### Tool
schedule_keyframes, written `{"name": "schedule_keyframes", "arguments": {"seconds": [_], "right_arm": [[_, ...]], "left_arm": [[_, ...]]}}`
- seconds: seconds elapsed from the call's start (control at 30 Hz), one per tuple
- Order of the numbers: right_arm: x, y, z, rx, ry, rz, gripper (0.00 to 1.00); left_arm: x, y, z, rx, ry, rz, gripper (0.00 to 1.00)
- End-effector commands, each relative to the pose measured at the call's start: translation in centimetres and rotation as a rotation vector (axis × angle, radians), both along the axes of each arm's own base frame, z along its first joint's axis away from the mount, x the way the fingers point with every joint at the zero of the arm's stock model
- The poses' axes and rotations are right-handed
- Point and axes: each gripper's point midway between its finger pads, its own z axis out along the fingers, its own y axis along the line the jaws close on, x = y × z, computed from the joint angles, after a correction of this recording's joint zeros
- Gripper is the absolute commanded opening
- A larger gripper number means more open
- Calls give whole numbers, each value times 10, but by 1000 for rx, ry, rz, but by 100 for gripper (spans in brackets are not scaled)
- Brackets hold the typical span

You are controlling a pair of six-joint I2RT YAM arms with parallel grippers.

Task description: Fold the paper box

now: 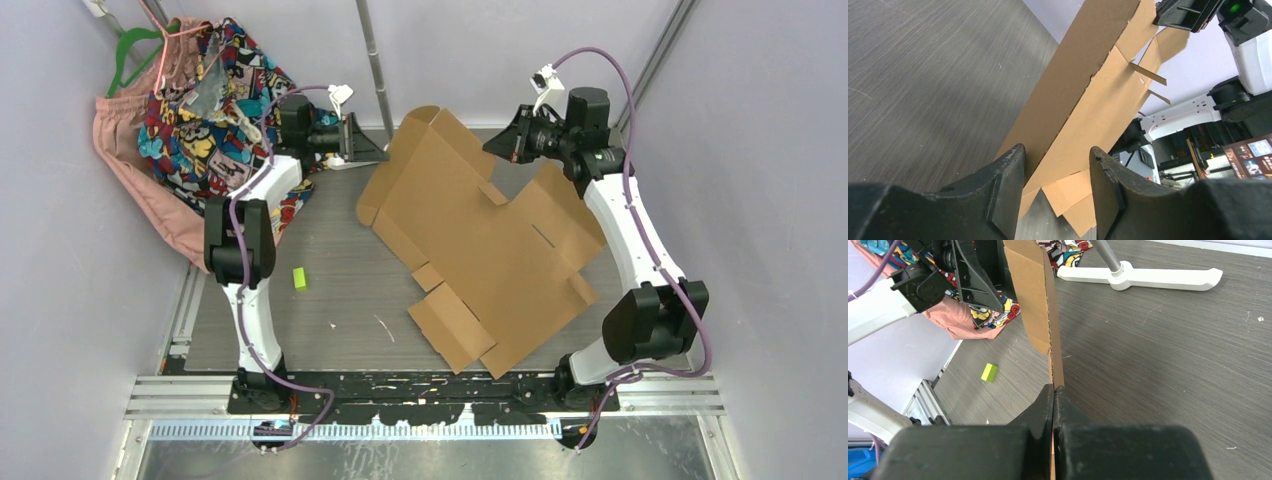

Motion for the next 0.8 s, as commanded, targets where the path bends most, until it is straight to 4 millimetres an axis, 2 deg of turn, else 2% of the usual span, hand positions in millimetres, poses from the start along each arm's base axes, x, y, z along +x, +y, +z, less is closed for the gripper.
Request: {"name": "schedule_keyframes", "arguments": {"seconds": [0.0,0.17,0.27,0.4,0.47,0.53,0.77], "right_arm": [[2,7,31,33,-108,34,1],[4,10,22,63,-91,42,1],[7,12,19,72,-84,45,1],[11,12,17,75,-80,42,1],[13,12,15,78,-76,38,1],[17,11,14,77,-71,24,1],[33,10,-4,98,-19,-29,1]], "left_arm": [[-7,-1,21,47,-126,14,51],[-5,-6,3,108,-127,26,51],[-6,-8,-18,215,-112,53,48],[-2,-11,-29,289,-120,79,29],[0,-11,-29,301,-114,87,18],[0,-8,-27,326,-111,101,15],[11,15,-4,513,-120,243,10]]}}
